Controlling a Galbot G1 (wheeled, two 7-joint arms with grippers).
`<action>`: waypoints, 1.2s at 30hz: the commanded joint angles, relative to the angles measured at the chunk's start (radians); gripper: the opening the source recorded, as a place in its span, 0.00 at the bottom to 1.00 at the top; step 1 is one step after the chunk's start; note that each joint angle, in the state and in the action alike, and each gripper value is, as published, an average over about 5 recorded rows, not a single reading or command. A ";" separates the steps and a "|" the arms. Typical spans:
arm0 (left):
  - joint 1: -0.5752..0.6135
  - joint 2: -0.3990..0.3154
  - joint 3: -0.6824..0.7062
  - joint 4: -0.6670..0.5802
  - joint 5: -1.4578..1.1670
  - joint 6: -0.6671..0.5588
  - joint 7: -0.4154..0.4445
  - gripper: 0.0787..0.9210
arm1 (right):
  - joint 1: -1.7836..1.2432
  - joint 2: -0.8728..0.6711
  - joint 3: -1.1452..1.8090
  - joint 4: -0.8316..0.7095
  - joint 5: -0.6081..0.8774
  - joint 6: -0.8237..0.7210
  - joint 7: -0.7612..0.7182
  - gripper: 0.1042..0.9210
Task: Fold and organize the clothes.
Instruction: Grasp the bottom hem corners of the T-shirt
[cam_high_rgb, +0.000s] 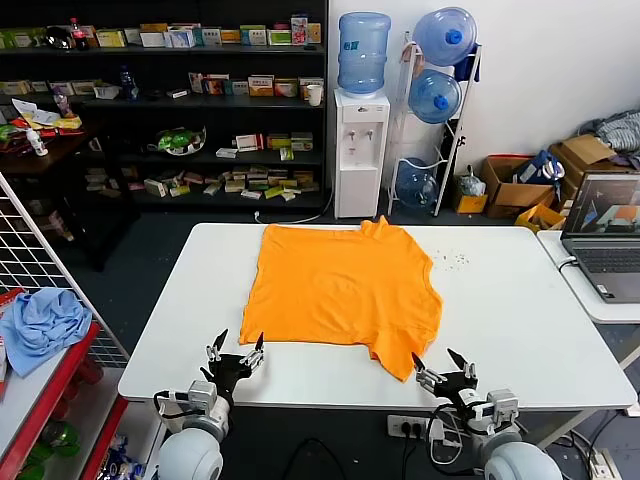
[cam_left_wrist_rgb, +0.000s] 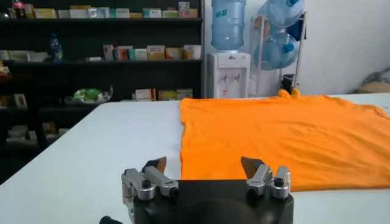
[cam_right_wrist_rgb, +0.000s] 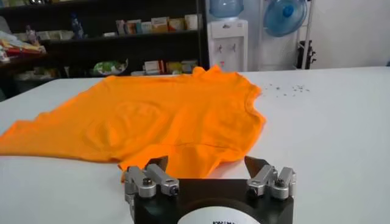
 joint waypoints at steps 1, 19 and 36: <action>-0.027 0.000 0.011 0.034 0.010 0.028 -0.004 0.88 | 0.017 0.006 -0.005 -0.032 -0.002 -0.004 0.021 0.88; -0.136 0.035 0.045 0.129 -0.073 0.075 -0.003 0.88 | 0.112 0.064 -0.059 -0.121 -0.029 -0.047 0.062 0.88; -0.108 0.025 0.026 0.128 -0.128 0.106 0.005 0.49 | 0.138 0.092 -0.086 -0.121 -0.033 -0.091 0.128 0.42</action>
